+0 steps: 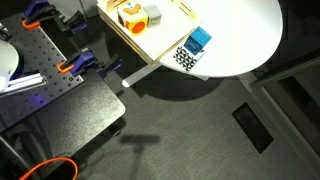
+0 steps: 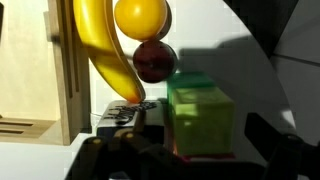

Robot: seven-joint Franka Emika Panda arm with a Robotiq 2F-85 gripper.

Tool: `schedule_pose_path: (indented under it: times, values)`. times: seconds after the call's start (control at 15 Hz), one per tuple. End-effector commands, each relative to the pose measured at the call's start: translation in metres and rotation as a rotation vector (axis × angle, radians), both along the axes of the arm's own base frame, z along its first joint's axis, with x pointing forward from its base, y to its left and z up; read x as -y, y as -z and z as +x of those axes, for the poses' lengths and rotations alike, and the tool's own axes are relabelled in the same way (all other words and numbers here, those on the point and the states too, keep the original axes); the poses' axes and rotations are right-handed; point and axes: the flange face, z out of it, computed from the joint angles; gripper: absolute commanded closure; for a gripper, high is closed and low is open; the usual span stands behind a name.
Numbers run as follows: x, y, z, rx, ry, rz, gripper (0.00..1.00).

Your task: Pick up the light green block and put it in the wooden tray

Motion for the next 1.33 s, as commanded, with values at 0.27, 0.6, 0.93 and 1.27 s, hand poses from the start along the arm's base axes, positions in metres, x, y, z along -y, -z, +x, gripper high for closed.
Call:
schedule_pose_path:
  times: [0.27,0.6,0.93,1.27]
  values:
    - [0.0,0.0,0.0,-0.001,0.0,0.0,0.0]
    - [0.002,0.002,0.007,0.013,-0.002,-0.001,0.0]
    - [-0.003,0.003,0.012,0.025,-0.011,0.008,0.0]
    - [-0.01,0.016,0.018,0.021,-0.015,0.021,0.0]
